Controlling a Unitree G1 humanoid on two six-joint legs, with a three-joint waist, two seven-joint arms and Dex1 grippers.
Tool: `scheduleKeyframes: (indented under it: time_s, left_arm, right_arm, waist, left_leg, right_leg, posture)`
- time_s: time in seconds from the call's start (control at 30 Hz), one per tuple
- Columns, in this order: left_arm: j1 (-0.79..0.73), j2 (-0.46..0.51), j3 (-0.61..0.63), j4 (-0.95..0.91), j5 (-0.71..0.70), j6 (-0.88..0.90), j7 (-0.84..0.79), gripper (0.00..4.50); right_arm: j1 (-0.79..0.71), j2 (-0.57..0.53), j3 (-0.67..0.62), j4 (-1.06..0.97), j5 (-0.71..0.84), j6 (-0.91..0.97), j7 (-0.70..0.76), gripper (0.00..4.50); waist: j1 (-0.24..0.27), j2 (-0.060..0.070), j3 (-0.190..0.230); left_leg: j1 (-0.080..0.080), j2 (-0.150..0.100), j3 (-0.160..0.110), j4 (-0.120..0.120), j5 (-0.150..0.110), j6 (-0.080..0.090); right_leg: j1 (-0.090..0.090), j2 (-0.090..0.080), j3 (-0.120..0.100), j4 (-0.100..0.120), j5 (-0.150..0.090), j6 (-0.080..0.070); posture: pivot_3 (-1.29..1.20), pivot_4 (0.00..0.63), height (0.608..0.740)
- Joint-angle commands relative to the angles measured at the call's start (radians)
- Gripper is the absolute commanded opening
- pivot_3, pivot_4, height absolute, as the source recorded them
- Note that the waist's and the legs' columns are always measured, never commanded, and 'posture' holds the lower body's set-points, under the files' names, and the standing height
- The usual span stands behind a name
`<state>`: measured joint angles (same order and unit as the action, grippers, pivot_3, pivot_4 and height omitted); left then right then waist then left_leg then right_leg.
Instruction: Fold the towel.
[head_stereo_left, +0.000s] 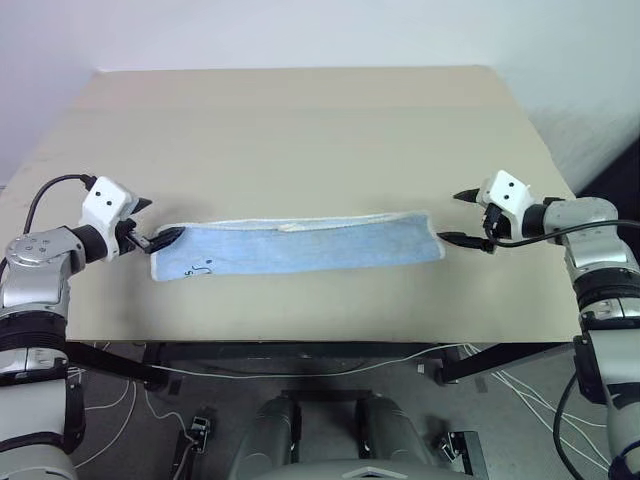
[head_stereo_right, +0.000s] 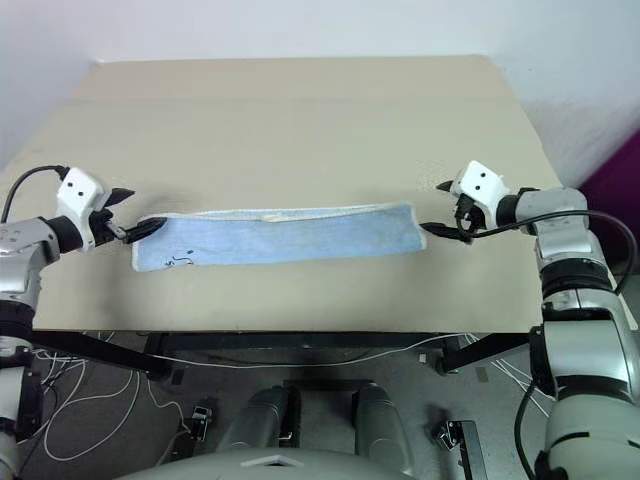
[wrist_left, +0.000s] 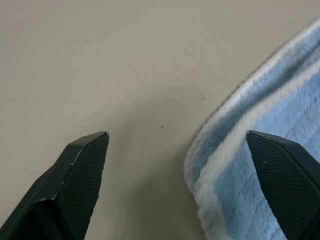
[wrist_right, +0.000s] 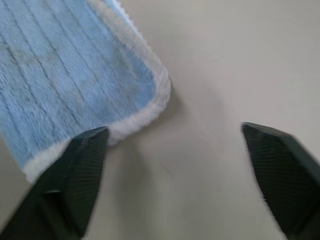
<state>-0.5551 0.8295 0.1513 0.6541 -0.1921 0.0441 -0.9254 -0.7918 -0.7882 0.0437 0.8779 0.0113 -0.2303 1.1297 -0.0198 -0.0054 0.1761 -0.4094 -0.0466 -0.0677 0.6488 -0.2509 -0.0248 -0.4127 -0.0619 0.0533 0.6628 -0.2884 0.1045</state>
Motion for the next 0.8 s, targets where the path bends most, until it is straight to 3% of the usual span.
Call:
scheduleKeyframes:
  time_s: [0.03,0.2,0.37,0.6,0.8]
  left_arm:
    - [0.032,0.009,0.062,-0.066,-0.035,0.037,0.038,4.41]
    - [0.087,-0.003,0.091,-0.11,-0.039,0.078,0.093,4.41]
    - [0.088,-0.028,0.151,-0.165,-0.09,0.099,0.15,4.41]
    - [0.196,-0.065,0.164,-0.392,-0.224,0.154,0.023,4.41]
    - [0.299,-0.086,0.106,-0.554,-0.27,0.188,-0.078,4.41]
  right_arm:
    - [0.072,-0.048,-0.093,-0.195,0.085,0.074,-0.015,4.46]
    - [0.289,-0.061,-0.194,-0.587,0.26,0.357,-0.016,4.46]
    - [0.464,-0.019,-0.314,-0.927,0.514,0.778,-0.139,4.46]
    - [0.539,0.204,-0.543,-1.114,0.948,1.393,-0.571,4.46]
    - [0.584,0.403,-0.682,-1.129,1.236,1.565,-0.949,4.46]
  waist:
    - [0.0,0.0,0.0]
    - [0.003,0.0,0.0]
    - [0.007,-0.001,-0.001]
    - [0.007,-0.002,-0.002]
    - [0.006,-0.002,-0.002]
  left_leg:
    - [0.0,0.0,0.0,0.0,0.0,0.0]
    - [0.0,0.001,0.0,0.0,0.0,0.0]
    - [0.0,0.001,-0.001,0.001,0.0,0.0]
    - [0.0,0.001,-0.002,0.0,0.0,0.0]
    - [0.0,0.001,-0.002,-0.001,0.0,0.0]
  right_leg:
    - [0.0,0.0,0.0,0.0,0.0,0.0]
    - [0.0,-0.001,0.0,0.0,0.0,0.0]
    - [0.001,-0.002,0.0,0.0,0.0,0.0]
    - [0.002,-0.003,0.0,-0.001,0.0,0.0]
    - [0.001,-0.003,0.002,-0.002,0.0,0.0]
  posture:
    - [0.0,0.15,0.74]
    - [0.0,0.15,0.74]
    - [0.0,0.15,0.74]
    - [0.0,0.15,0.74]
    - [0.0,0.15,0.74]
